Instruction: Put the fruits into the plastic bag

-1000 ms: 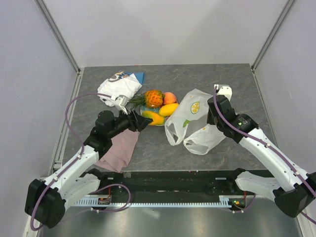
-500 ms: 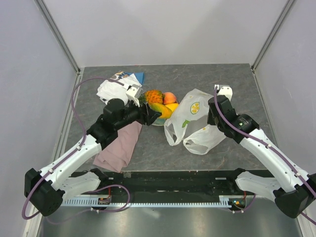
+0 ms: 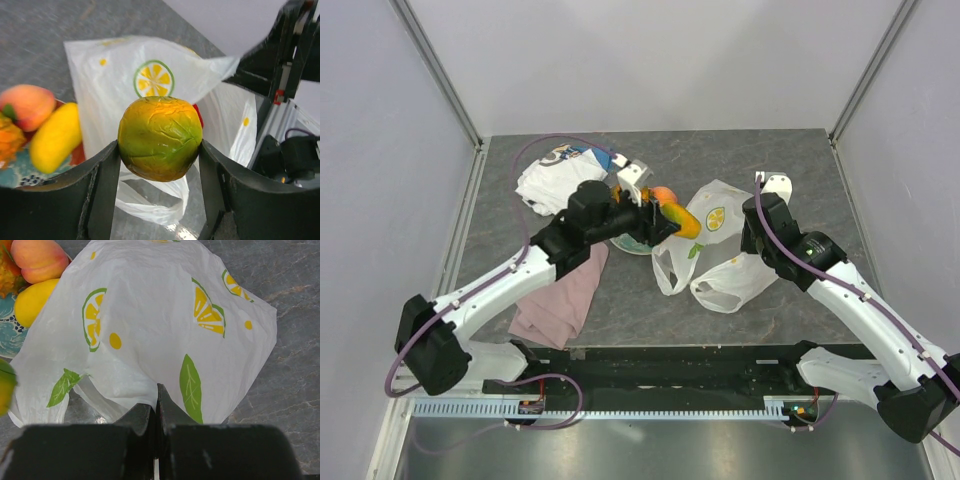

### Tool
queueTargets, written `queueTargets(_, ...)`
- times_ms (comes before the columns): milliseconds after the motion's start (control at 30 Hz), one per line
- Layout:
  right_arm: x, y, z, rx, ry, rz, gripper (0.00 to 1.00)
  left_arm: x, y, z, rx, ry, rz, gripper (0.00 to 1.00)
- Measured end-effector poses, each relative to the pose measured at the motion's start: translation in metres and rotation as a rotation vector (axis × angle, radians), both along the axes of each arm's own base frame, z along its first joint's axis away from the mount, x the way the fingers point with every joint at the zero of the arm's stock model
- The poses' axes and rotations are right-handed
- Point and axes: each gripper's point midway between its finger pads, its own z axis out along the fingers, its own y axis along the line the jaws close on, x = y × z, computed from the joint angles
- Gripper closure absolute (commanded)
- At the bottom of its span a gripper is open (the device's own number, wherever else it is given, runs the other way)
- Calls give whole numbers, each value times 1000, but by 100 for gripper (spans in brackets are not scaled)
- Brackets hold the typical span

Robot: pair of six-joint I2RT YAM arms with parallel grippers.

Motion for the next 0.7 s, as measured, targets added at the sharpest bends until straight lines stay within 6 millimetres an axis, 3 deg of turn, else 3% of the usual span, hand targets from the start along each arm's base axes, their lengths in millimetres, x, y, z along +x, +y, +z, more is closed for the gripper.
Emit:
queueTargets(200, 0, 0, 0, 0, 0, 1, 100, -38, -44, -27, 31, 38, -141, 47)
queueTargets(367, 0, 2, 2, 7, -1, 6, 100, -63, -59, -49, 39, 69, -201, 47)
queueTargets(700, 0, 3, 5, 16, -3, 12, 100, -62, -85, -103, 107, 116, -189, 47)
